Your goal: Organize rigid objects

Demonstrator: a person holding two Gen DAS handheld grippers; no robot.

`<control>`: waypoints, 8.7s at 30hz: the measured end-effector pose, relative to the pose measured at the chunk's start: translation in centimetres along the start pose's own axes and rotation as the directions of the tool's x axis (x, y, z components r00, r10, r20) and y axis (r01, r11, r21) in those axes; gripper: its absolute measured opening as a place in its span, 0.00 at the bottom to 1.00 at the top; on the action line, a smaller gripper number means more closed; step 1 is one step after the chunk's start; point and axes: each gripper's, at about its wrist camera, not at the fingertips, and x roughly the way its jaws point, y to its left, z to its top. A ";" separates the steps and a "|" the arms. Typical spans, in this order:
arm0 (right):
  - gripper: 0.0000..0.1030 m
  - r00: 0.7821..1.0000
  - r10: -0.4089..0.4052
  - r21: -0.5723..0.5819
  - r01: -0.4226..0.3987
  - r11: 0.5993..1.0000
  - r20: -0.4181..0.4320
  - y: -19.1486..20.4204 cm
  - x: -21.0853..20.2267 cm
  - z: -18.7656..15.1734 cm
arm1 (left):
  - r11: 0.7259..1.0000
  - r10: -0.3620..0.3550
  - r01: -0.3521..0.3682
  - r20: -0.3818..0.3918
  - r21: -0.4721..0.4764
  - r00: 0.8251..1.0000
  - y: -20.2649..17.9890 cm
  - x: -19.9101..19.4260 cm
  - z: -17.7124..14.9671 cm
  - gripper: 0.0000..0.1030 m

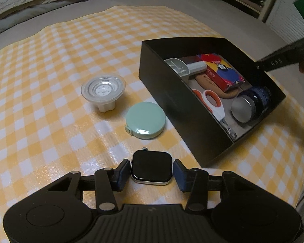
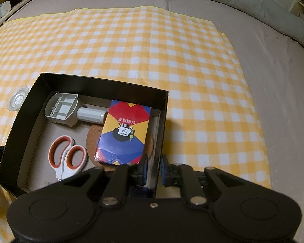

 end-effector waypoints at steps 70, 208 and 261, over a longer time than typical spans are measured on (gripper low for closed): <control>0.07 1.000 0.022 0.001 -0.022 1.000 0.012 -0.4 -0.8 -0.3 | 0.968 -0.041 0.066 0.106 -0.243 0.994 -6.7 3.6 10.8 0.58; 0.16 0.998 0.061 -0.063 -0.062 0.996 -0.019 0.0 -0.4 -0.8 | 0.921 -0.181 0.158 0.033 0.357 0.983 -7.9 -3.7 9.1 0.49; 0.20 0.997 0.074 -0.079 -0.075 0.994 -0.023 0.0 -0.3 -0.8 | 0.998 0.054 -0.057 0.117 0.027 0.992 4.8 -0.8 9.7 0.84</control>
